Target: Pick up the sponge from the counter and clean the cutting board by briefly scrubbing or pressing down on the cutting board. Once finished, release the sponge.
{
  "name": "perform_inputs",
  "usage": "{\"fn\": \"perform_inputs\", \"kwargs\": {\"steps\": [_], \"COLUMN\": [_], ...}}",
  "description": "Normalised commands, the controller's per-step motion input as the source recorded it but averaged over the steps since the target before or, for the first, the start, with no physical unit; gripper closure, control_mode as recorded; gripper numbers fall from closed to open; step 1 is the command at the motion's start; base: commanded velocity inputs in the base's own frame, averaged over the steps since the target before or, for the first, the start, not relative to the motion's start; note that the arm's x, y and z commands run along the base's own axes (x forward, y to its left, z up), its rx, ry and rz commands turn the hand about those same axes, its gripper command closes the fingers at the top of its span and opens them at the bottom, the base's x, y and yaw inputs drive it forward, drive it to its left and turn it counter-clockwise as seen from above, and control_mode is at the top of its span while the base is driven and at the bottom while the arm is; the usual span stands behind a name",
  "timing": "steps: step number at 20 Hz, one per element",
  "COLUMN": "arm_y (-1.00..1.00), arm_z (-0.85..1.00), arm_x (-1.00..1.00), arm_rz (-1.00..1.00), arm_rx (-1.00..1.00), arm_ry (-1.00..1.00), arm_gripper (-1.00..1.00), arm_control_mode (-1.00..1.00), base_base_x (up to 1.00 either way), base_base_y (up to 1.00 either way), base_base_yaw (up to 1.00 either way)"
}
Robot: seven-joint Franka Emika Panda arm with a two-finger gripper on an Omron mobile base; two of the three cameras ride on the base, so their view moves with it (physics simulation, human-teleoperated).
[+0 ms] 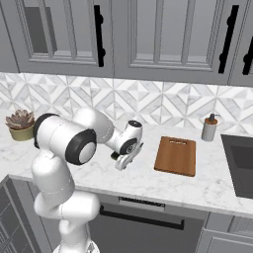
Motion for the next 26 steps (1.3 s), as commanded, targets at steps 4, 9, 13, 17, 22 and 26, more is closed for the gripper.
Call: {"fn": "perform_inputs", "kwargs": {"steps": [4,9,13,17,22,26], "arm_y": [0.0,0.0,0.0,-0.04,-0.17,-0.01], "arm_z": [-0.09,0.18,0.53,0.75,0.75,0.68], "arm_x": [0.12,-0.16,-0.55,-0.65,-0.42,-0.7], "arm_rz": [-0.02,-0.01,0.0,0.0,-0.02,-0.11], "arm_rx": [0.02,-0.01,0.0,0.08,0.03,-0.01], "arm_ry": [0.0,-0.01,-0.01,0.0,-0.01,-0.07], "arm_gripper": [-1.0,-1.0,-1.0,-1.0,-1.0,-1.0], "arm_control_mode": [-1.0,-1.0,-1.0,-1.0,-1.0,-1.0], "base_base_x": [0.0,0.0,0.0,0.0,0.0,0.0], "base_base_y": [0.0,0.0,0.0,0.0,0.0,0.0], "base_base_yaw": [0.0,0.0,0.0,0.0,0.0,0.0]}}
